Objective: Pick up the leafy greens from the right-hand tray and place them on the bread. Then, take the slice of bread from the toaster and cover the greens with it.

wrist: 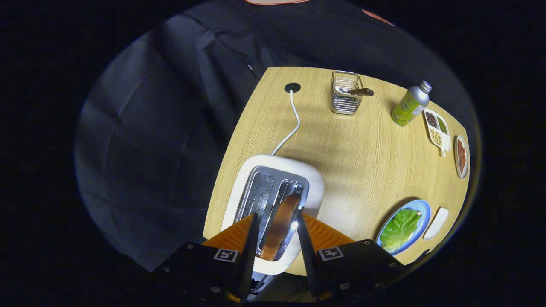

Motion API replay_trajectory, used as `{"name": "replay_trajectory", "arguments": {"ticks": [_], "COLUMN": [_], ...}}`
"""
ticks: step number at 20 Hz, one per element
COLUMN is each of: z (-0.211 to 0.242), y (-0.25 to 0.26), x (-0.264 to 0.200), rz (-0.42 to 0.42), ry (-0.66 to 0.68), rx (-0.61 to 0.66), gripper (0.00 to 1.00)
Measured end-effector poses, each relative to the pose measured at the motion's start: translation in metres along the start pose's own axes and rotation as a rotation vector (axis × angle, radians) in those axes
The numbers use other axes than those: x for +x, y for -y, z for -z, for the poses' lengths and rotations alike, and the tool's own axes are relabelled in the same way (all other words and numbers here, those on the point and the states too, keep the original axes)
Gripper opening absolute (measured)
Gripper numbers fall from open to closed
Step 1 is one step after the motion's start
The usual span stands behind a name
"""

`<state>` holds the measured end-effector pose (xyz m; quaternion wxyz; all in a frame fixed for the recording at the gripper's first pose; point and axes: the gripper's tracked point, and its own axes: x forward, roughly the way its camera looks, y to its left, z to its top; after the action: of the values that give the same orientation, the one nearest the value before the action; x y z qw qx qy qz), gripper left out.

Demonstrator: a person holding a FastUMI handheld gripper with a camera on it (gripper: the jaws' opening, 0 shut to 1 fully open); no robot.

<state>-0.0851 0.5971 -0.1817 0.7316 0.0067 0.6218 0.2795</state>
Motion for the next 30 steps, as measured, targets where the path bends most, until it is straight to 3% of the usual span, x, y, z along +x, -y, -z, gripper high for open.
{"name": "replay_trajectory", "arguments": {"ticks": [2,8,23,30], "z": [0.001,0.007,-0.004,0.008], "y": [0.004,0.002,0.046,0.105], "x": [0.006,0.0,-0.089,-0.111], "rz": [0.011,-0.097,-0.355,-0.379], "ry": [-0.008,-0.031,0.119,0.169], "rx": [0.008,0.062,0.154,0.2], "gripper": [0.46,0.15,0.12,0.12]}}
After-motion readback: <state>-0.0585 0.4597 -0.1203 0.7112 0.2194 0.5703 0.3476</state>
